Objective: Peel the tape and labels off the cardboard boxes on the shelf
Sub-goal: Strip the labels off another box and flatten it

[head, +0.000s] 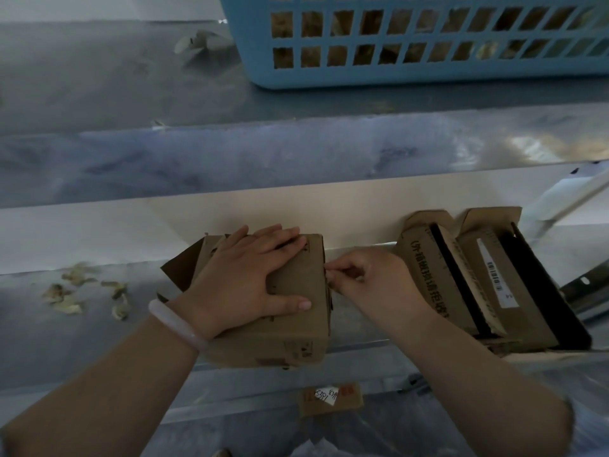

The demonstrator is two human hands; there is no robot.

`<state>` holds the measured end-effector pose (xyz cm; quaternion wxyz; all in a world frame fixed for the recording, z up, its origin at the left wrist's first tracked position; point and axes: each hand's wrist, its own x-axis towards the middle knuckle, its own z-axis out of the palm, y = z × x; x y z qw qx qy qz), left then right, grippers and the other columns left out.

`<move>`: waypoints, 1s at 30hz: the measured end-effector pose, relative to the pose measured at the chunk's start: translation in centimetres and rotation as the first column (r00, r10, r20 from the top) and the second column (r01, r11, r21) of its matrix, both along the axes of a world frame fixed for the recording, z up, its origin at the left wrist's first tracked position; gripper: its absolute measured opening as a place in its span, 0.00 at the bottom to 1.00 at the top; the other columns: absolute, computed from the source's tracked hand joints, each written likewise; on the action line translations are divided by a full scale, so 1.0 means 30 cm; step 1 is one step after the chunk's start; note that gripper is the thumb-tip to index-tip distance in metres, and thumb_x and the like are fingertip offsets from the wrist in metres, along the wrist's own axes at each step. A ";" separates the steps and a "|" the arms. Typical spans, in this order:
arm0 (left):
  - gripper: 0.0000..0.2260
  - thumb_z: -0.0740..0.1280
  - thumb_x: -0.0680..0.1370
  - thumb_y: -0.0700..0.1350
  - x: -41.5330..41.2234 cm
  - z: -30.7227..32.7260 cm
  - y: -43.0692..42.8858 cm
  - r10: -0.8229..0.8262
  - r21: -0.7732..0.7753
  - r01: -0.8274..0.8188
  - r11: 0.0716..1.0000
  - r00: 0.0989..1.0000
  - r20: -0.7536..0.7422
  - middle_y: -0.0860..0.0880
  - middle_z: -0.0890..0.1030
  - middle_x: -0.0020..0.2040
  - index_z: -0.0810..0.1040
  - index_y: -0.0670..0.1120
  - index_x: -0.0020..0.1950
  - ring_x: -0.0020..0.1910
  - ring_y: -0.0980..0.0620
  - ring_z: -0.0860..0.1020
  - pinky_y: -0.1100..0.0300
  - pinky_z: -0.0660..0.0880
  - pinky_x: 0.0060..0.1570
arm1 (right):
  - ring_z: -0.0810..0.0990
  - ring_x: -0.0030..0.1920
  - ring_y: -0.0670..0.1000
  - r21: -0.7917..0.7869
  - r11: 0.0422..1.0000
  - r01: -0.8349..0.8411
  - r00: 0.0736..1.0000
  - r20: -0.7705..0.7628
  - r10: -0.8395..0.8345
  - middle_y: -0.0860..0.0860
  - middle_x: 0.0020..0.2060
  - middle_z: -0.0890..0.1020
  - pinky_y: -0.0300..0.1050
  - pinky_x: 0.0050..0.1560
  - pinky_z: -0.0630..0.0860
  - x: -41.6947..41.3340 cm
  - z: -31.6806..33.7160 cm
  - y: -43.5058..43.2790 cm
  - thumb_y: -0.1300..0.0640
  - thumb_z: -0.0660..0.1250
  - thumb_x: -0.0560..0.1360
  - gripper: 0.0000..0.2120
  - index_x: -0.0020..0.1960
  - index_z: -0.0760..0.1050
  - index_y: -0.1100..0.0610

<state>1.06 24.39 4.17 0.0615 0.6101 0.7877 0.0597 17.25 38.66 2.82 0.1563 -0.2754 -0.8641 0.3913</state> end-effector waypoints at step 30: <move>0.42 0.50 0.66 0.78 0.004 0.002 0.002 -0.021 -0.004 0.021 1.000 1.000 0.007 0.63 0.47 0.77 0.46 0.63 0.76 0.76 0.61 0.46 0.58 0.36 0.71 | 0.65 0.40 0.44 0.293 0.879 -0.377 0.923 0.042 0.382 0.49 0.41 0.70 0.36 0.41 0.62 -0.002 -0.059 0.068 0.62 0.62 0.78 0.08 0.46 0.63 0.53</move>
